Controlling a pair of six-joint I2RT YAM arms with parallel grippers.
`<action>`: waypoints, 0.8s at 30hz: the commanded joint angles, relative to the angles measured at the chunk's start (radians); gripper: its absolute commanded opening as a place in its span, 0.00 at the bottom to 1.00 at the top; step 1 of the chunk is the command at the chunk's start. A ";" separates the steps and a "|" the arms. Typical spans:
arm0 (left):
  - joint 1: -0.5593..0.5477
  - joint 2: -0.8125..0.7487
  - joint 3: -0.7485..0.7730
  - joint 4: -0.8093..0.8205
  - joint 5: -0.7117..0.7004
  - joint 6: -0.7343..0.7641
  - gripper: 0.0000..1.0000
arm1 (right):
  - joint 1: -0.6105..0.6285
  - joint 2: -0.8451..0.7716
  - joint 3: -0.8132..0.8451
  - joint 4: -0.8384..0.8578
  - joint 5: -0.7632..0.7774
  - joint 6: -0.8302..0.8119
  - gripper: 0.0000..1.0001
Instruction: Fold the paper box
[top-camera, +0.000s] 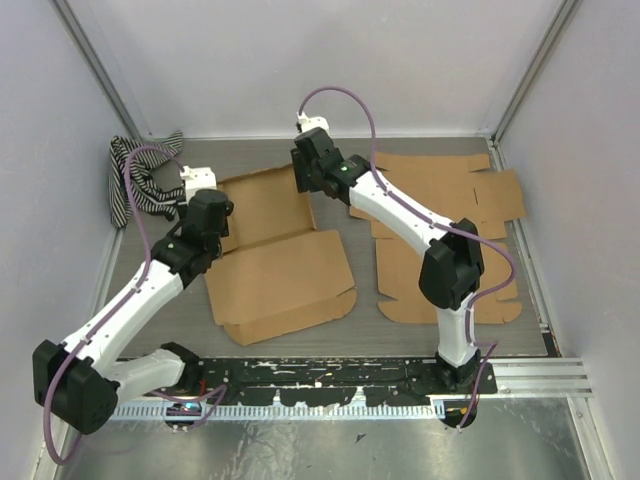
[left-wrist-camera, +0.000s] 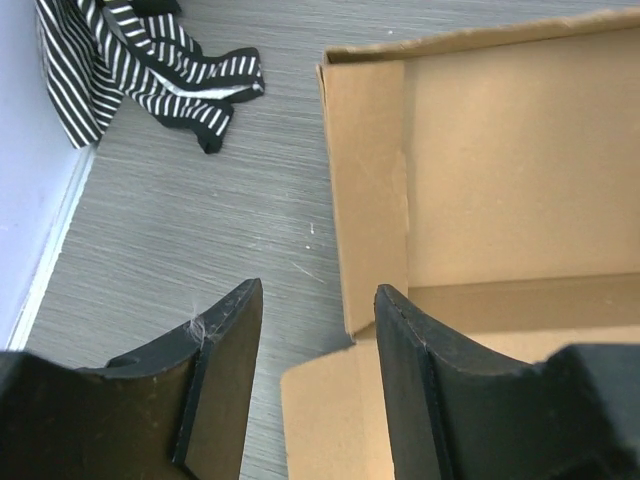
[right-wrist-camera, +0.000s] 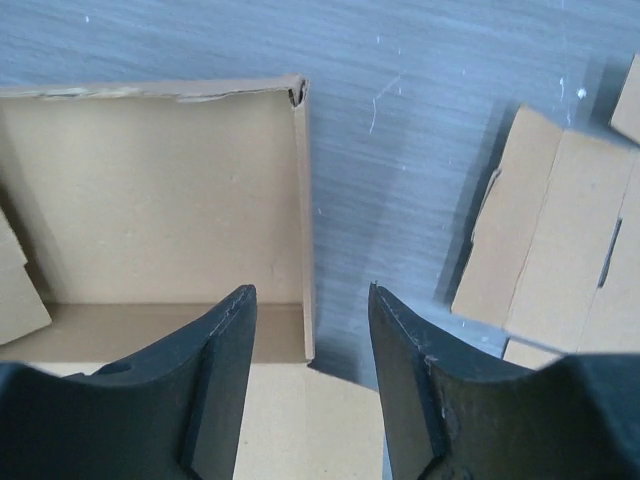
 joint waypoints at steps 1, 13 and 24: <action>0.003 -0.051 0.013 -0.069 0.075 -0.053 0.55 | -0.036 0.067 0.103 -0.003 -0.036 -0.062 0.54; 0.002 -0.074 -0.012 -0.088 0.133 -0.083 0.53 | -0.092 0.194 0.099 0.007 -0.231 -0.020 0.53; 0.002 -0.027 0.018 -0.066 0.148 -0.066 0.53 | -0.088 0.065 -0.169 -0.006 -0.347 -0.010 0.44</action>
